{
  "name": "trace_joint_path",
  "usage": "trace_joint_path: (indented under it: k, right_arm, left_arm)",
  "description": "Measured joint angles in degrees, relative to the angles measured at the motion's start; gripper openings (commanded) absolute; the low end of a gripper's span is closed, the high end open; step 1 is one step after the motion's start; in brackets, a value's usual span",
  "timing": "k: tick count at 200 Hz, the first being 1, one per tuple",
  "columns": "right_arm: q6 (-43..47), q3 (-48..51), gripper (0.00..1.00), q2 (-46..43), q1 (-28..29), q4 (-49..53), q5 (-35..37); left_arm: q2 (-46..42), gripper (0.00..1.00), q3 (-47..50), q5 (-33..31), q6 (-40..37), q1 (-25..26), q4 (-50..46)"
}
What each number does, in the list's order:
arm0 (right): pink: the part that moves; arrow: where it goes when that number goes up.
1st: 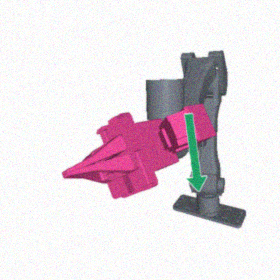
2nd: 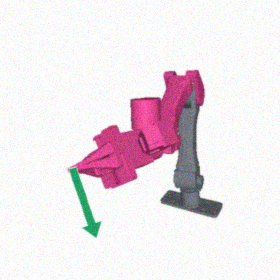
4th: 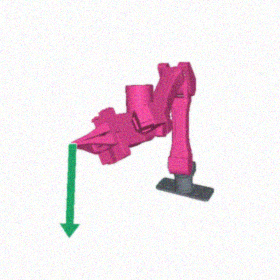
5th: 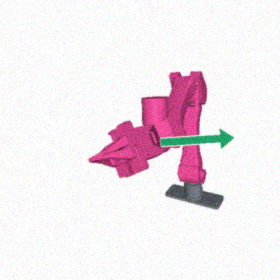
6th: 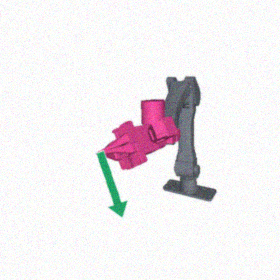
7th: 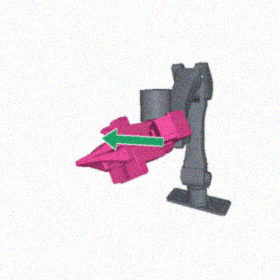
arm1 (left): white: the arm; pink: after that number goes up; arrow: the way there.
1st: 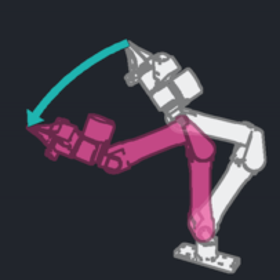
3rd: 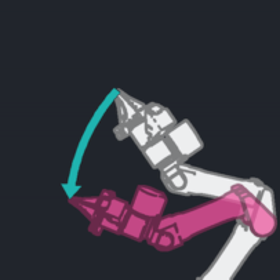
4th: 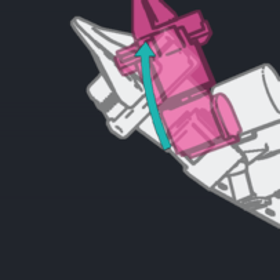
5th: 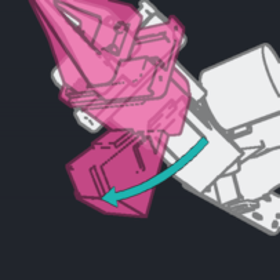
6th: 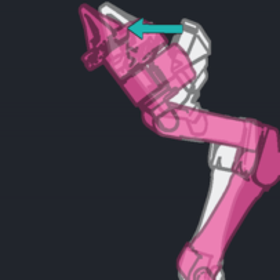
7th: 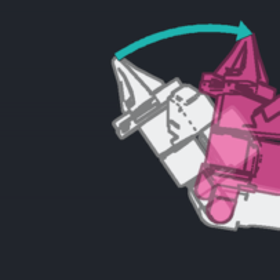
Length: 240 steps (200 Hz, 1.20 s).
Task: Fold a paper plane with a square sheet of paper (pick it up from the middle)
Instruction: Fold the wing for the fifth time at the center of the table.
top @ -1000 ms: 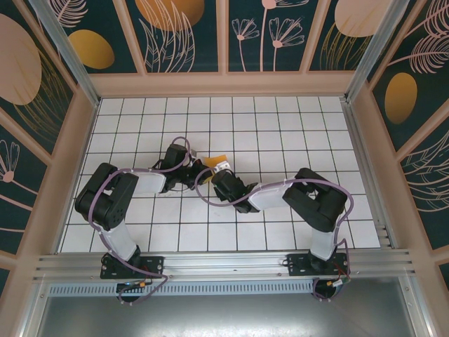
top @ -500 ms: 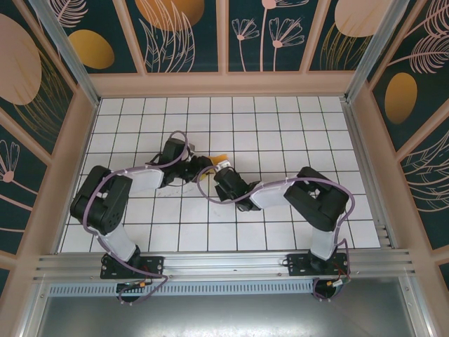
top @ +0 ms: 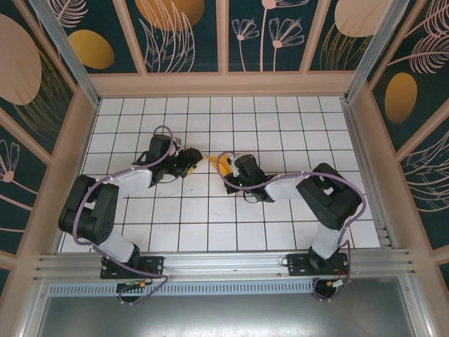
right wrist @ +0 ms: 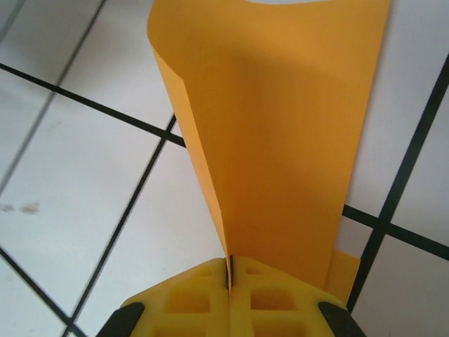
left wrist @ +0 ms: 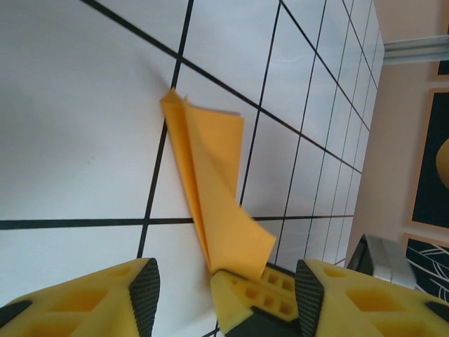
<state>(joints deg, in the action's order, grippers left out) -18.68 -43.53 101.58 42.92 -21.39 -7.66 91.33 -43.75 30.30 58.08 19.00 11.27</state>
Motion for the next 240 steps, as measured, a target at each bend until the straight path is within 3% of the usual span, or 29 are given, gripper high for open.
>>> trace_joint_path:
  k: [43,78,240]
  right_arm:
    - [-4.5,1.3,0.01,-0.1,-3.9,-4.5,-10.5]
    - [-6.5,1.4,0.03,0.0,-4.7,-6.1,-15.0]
    - [-8.7,1.0,0.17,3.6,-5.0,-5.2,-19.6]
  left_arm:
    - [0.0,0.5,3.0,2.3,0.0,1.8,4.6]
    - [1.7,0.47,3.0,4.0,0.1,4.7,9.5]
    - [8.2,0.38,3.1,5.9,0.7,6.7,15.5]
